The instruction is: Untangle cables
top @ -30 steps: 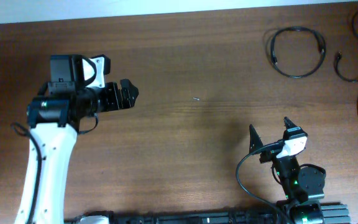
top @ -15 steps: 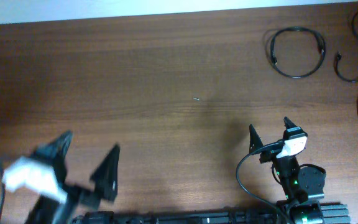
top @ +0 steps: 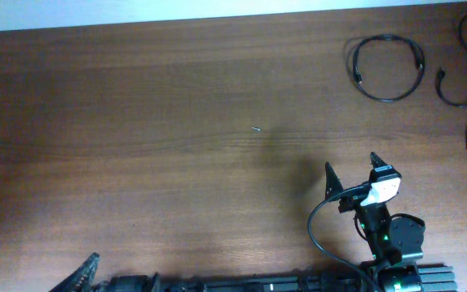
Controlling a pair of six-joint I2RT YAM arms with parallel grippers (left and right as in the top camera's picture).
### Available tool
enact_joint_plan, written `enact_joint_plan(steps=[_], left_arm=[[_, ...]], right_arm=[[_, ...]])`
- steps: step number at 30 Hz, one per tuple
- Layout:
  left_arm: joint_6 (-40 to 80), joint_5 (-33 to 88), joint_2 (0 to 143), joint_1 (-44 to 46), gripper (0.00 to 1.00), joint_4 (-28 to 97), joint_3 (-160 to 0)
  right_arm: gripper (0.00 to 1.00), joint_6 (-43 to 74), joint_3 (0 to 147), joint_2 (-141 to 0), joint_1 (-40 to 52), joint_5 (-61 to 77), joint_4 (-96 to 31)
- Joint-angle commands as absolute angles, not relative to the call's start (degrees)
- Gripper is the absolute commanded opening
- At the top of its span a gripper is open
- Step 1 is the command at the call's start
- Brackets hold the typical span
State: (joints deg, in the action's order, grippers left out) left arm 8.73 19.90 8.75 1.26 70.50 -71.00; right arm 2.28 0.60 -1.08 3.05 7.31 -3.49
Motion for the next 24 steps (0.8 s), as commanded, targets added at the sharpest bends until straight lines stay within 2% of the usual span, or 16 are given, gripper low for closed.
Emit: enact_joint_plan(steps=[1, 10, 21, 24], left_arm=[[8.0, 19.3, 4.6, 1.0, 0.99, 70.0, -67.4], [8.0, 17.3, 0.3, 1.0, 0.99, 62.6, -57.1], [7.8, 13.6, 0.3, 1.0, 0.99, 34.1, -29.8], [4.4, 13.7, 0.3, 1.0, 0.99, 26.4, -24.3]], right_arm=[[0.99, 1.7, 0.3, -1.0, 3.4, 6.8, -3.9], [0.99, 1.7, 0.3, -1.0, 3.4, 6.8, -3.9], [0.99, 1.7, 0.3, -1.0, 3.4, 6.8, -3.9], [0.99, 1.7, 0.3, -1.0, 3.4, 6.8, -3.9]])
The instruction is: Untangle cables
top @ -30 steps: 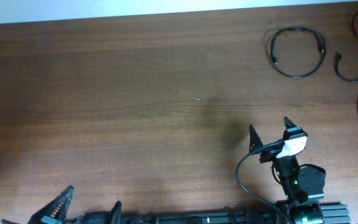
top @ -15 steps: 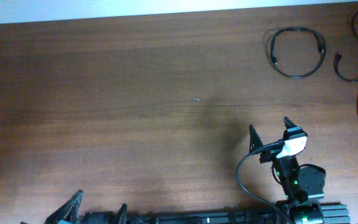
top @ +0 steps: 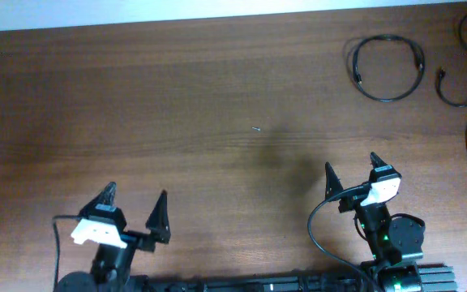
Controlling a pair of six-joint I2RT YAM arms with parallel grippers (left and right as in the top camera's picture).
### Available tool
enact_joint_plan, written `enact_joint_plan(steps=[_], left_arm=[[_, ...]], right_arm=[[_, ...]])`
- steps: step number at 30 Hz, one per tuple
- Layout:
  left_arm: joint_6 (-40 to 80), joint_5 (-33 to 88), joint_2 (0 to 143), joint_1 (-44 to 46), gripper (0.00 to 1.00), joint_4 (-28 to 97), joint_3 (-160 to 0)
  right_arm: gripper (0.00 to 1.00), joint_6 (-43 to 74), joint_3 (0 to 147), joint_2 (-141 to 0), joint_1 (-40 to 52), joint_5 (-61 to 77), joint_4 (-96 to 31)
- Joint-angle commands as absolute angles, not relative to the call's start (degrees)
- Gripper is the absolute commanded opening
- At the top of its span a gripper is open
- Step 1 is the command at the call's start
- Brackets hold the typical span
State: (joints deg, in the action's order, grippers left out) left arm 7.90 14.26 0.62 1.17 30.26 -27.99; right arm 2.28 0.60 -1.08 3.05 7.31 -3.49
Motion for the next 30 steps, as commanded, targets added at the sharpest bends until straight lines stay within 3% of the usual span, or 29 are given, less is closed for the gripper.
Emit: enact_joint_plan(steps=[1, 10, 14, 22, 30], left_arm=[[2.9, 13.7, 0.3, 1.0, 0.99, 24.2, -22.9], [-6.4, 13.7, 0.3, 1.0, 0.99, 6.8, -10.8], [-12.2, 13.7, 0.3, 1.0, 0.99, 6.0, -7.8], [-12.6, 13.3, 0.3, 1.0, 0.99, 0.6, -0.7], [-11.7, 7.2, 0.3, 1.0, 0.99, 4.6, -0.5]], right_arm=[[0.99, 1.7, 0.3, -1.0, 3.4, 6.8, -3.9], [0.99, 1.7, 0.3, -1.0, 3.4, 6.8, -3.9], [0.99, 1.7, 0.3, -1.0, 3.4, 6.8, -3.9], [0.99, 1.7, 0.3, -1.0, 3.4, 6.8, -3.9], [0.99, 1.7, 0.3, -1.0, 3.4, 6.8, -3.9]])
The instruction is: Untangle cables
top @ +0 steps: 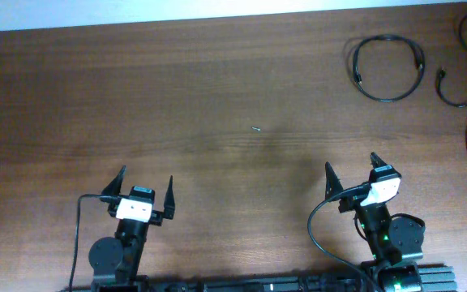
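Several black cables lie at the table's far right. One is coiled into a loop point(387, 67). A second curved cable point(460, 89) lies to its right. Another runs along the right edge, and one more sits in the top right corner. My left gripper point(145, 186) stands open near the front edge at the left, with nothing between its fingers. My right gripper point(351, 172) stands open near the front at the right, well short of the cables.
The brown wooden table point(177, 97) stretches across the view, with a white strip along its far edge. A tiny pale speck point(255, 129) lies near the middle.
My left gripper has moved right and slightly forward, from about the far left front to a spot nearer the middle, and now points straight up the table. The right arm and the cables are unchanged.
At first only the tip of my left gripper showed at the bottom left edge. Then the left arm stood in view at the left front, angled and open. Now it sits further right, squared up. My right gripper stayed open in place throughout.
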Controlling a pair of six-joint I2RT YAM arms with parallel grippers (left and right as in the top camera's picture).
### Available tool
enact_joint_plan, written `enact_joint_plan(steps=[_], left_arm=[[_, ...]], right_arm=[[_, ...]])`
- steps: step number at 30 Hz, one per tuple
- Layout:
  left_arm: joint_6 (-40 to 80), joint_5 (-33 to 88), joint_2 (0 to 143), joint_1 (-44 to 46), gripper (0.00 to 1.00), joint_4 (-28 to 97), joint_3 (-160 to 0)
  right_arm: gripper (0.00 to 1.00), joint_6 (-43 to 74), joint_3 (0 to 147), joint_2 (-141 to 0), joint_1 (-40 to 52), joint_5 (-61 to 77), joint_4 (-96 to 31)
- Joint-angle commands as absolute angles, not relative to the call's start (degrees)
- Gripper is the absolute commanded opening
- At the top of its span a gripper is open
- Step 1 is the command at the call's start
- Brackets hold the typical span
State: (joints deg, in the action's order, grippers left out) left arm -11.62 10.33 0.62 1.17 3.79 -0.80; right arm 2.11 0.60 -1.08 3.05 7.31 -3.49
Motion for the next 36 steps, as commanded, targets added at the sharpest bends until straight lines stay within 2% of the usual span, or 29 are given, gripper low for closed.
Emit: enact_joint_plan(steps=[1, 9, 36], left_arm=[[-7.9, 5.0, 0.3, 1.0, 0.99, 4.7, -0.5], [-1.8, 1.5, 0.3, 1.0, 0.99, 5.0, -0.4], [-3.7, 1.7, 0.3, 1.0, 0.99, 4.6, -0.5]], right_arm=[[0.99, 1.7, 0.3, -1.0, 3.4, 6.8, -3.9], [0.99, 1.7, 0.3, -1.0, 3.4, 6.8, -3.9], [0.99, 1.7, 0.3, -1.0, 3.4, 6.8, -3.9]])
